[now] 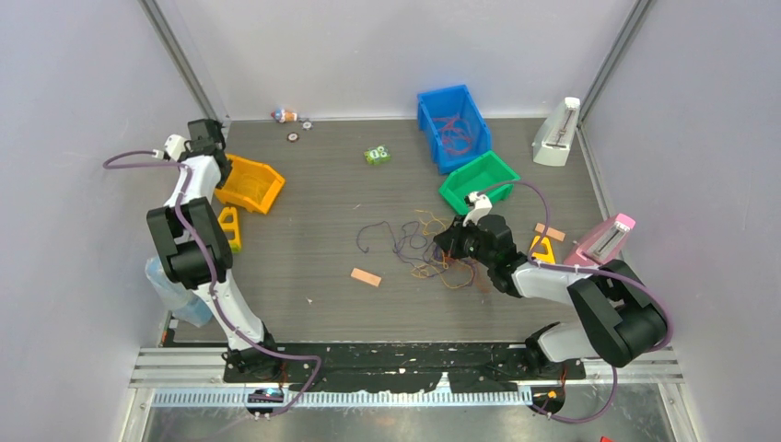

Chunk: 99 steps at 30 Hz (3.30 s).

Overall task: Untangle the cables
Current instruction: Place the cable in the bin, then untie the cable.

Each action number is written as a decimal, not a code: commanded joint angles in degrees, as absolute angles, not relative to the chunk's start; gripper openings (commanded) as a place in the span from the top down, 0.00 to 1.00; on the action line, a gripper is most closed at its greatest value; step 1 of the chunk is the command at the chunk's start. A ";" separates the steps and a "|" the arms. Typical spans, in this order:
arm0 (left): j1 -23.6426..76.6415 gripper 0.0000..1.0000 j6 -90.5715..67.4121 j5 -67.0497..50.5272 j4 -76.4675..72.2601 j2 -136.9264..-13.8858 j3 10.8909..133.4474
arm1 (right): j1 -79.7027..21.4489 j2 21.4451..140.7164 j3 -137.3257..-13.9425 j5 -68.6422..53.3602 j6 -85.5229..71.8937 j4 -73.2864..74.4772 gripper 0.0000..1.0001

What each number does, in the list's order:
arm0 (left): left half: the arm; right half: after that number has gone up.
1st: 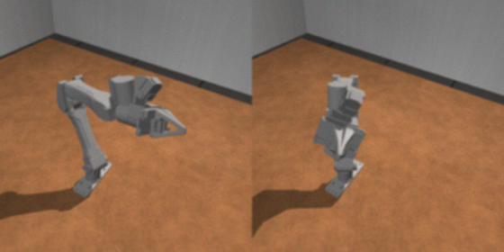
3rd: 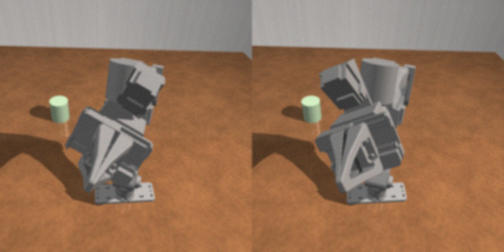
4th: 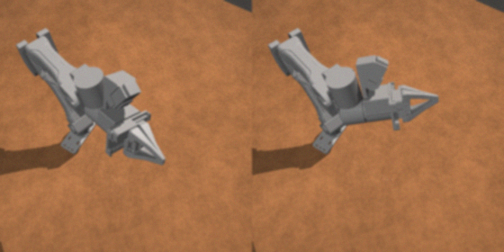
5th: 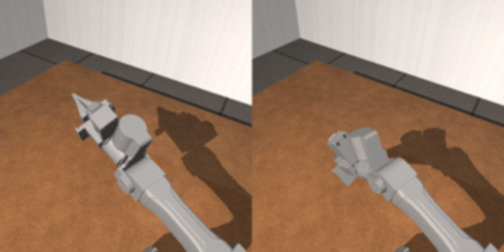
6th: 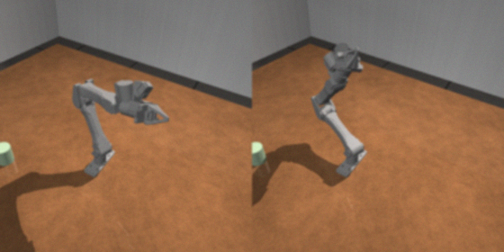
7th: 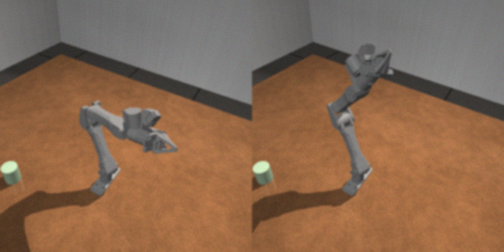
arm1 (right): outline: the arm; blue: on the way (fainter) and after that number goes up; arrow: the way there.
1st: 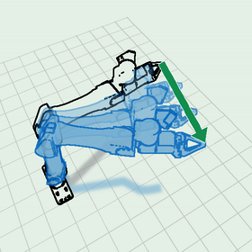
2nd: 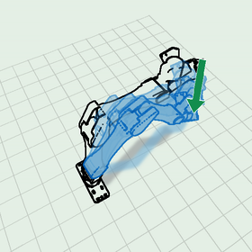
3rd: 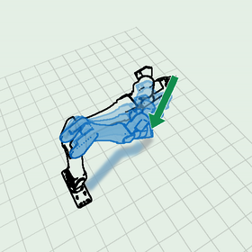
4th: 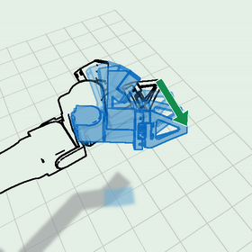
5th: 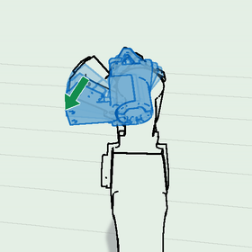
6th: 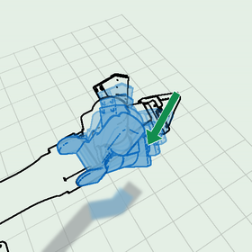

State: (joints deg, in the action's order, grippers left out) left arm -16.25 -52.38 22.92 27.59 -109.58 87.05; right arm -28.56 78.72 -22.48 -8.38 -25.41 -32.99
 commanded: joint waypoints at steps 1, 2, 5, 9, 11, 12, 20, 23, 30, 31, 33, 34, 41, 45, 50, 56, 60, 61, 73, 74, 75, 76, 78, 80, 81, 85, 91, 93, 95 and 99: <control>-16.70 0.78 -52.10 23.41 29.27 -107.55 89.45 | -28.92 76.89 -22.68 -7.54 -24.90 -35.86 0.93; -16.68 0.77 -51.84 23.20 29.07 -106.96 89.18 | -28.92 76.81 -22.63 -7.49 -24.88 -35.88 0.93; -16.69 0.69 -51.25 22.35 28.99 -105.88 89.40 | -28.93 76.54 -22.52 -7.55 -24.90 -35.87 0.93; -16.61 0.55 -49.55 19.01 28.49 -103.97 89.96 | -28.92 76.38 -22.57 -7.72 -24.94 -35.83 0.93; -16.01 0.41 -48.26 15.21 27.66 -101.79 88.65 | -28.92 76.51 -22.91 -7.88 -24.88 -35.48 0.93; -15.07 0.32 -47.22 13.84 26.43 -99.94 87.01 | -28.96 76.62 -23.15 -8.06 -24.92 -35.17 0.93; 0.28 0.15 -36.55 1.56 10.62 -82.33 66.34 | -28.98 72.73 -26.96 -11.47 -23.89 -28.94 0.92; 6.85 0.14 -31.06 -5.08 8.81 -78.10 62.77 | -29.03 71.07 -30.27 -12.94 -23.84 -23.46 0.92; 17.26 0.14 -24.06 -14.05 -2.48 -68.91 51.13 | -29.50 66.11 -34.96 -16.27 -22.30 -13.82 0.92; 18.26 0.14 -23.44 -15.15 -3.45 -68.44 49.99 | -29.60 65.62 -36.03 -16.46 -21.57 -11.48 0.92; 20.09 0.14 -21.99 -17.45 -7.17 -67.79 47.12 | -29.95 64.13 -37.73 -16.56 -20.38 -8.26 0.92; 21.06 0.14 -21.71 -18.06 -9.42 -67.68 45.25 | -30.14 63.27 -38.87 -16.59 -19.90 -7.25 0.92; 32.93 0.12 -17.07 -13.63 -27.52 -66.07 34.54 | -31.04 58.84 -43.97 -17.46 -17.69 -0.48 0.92; 36.78 0.11 -15.58 -13.71 -38.75 -66.70 30.48 | -32.40 57.97 -48.66 -17.39 -17.24 3.75 0.92; 38.70 0.13 -14.17 -16.35 -44.54 -68.02 28.69 | -34.08 57.88 -58.85 -17.57 -16.78 10.05 0.92; 40.08 0.14 -12.75 -14.65 -46.86 -67.42 27.68 | -35.12 58.99 -66.49 -16.98 -17.84 11.24 0.92; 40.29 0.15 -13.27 -14.69 -47.41 -69.79 29.86 | -35.70 62.05 -71.41 -17.68 -18.62 11.34 0.92; 40.45 0.16 -13.51 -15.03 -48.27 -71.02 30.52 | -36.04 62.58 -73.22 -17.76 -18.87 11.34 0.93; 46.21 0.18 -10.16 -18.57 -63.20 -82.84 35.41 | -37.42 71.04 -89.38 -19.04 -19.81 14.48 0.94; 46.38 0.18 -10.59 -18.83 -64.89 -83.69 35.48 | -37.44 71.11 -89.56 -19.10 -20.25 14.27 0.95; 46.48 0.20 -11.27 -19.23 -66.53 -84.46 35.86 | -37.44 71.17 -89.47 -19.21 -20.45 13.81 0.94; 46.61 0.21 -11.94 -19.72 -67.01 -85.07 36.50 | -37.44 71.14 -89.10 -19.28 -20.91 13.63 0.95; 47.04 0.24 -12.12 -20.10 -66.97 -86.18 37.94 | -37.44 70.81 -88.03 -19.37 -21.49 13.25 0.94; 47.19 0.27 -12.40 -19.70 -66.87 -87.00 39.17 | -37.44 70.32 -86.61 -19.45 -22.04 12.61 0.95; 47.20 0.29 -12.67 -19.22 -66.84 -87.27 39.77 | -37.44 70.01 -86.15 -19.44 -22.18 12.32 0.95; 47.20 0.50 -13.10 -18.38 -66.13 -87.01 41.96 | -37.43 69.20 -83.79 -18.98 -22.55 12.61 0.95; 46.92 1.00 -14.78 -12.46 -60.16 -80.92 42.45 | -37.40 68.45 -79.44 -14.70 -21.01 15.74 0.21; 46.48 1.00 -15.59 -12.11 -57.63 -77.49 41.73 | -37.08 67.75 -77.98 -10.65 -19.61 18.67 0.17; 46.01 1.00 -16.67 -10.57 -54.66 -73.97 40.70 | -36.24 65.61 -72.92 -6.69 -19.18 19.61 0.15; 44.24 1.00 -19.91 -8.27 -48.15 -67.75 38.79 | -32.75 59.82 -62.73 -3.23 -20.09 17.74 0.13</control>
State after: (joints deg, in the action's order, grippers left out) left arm 45.98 -16.67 -12.16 -52.69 -73.67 40.21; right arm -35.64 65.67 -70.06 -9.96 -20.67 18.06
